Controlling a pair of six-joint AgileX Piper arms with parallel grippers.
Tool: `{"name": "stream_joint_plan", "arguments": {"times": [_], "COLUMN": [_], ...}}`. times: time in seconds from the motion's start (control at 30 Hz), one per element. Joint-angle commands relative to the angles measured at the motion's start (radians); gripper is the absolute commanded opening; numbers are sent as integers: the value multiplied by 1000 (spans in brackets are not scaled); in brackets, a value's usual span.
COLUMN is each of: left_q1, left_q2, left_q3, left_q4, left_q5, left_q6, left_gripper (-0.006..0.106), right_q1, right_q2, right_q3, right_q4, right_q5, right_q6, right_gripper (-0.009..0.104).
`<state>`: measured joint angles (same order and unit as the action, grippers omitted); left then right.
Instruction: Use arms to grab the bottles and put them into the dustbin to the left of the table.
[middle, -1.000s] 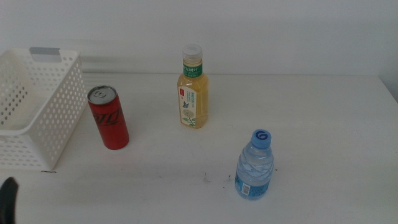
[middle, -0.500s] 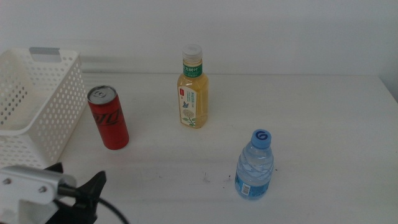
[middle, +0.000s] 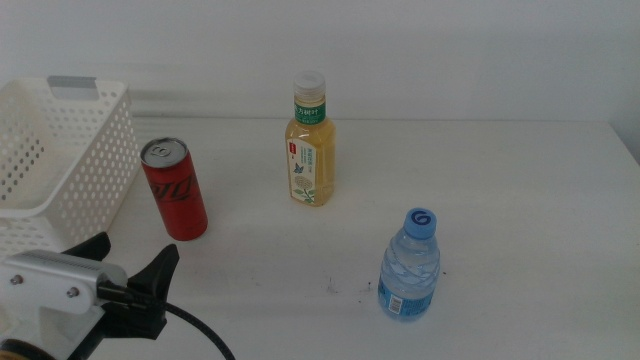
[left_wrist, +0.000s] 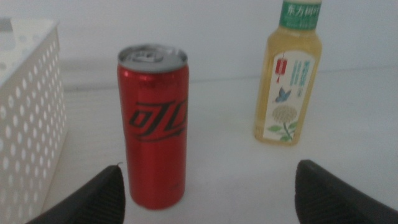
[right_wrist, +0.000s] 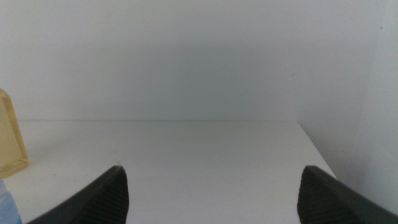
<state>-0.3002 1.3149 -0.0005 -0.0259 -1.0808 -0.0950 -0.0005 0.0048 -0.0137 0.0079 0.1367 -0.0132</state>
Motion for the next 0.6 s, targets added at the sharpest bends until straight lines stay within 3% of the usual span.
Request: {"name": "stream_joint_plan", "arguments": {"times": [0.0,0.27,0.43,0.57], "left_q1": [-8,-8,-8,-8], "left_q2": [3,23,139,255], "left_q3": [1,-26,-97,-144], "left_q4": [0,-16,-85,-91], "left_q5": [-50,95,59,-15], "left_q6": [-11,-27,16,16], "left_gripper": [94,94,94,94], "right_q1": [-8,-8,-8,-8], "right_q2": [-5,-5,-5,-5], "right_q3": [5,5,5,5], "right_q4": [-2,-2,-2,-2], "right_q5": [-10,-10,-10,-10], "right_q6": [-3,-3,-3,-3], "right_gripper": [93,93,93,93]}}
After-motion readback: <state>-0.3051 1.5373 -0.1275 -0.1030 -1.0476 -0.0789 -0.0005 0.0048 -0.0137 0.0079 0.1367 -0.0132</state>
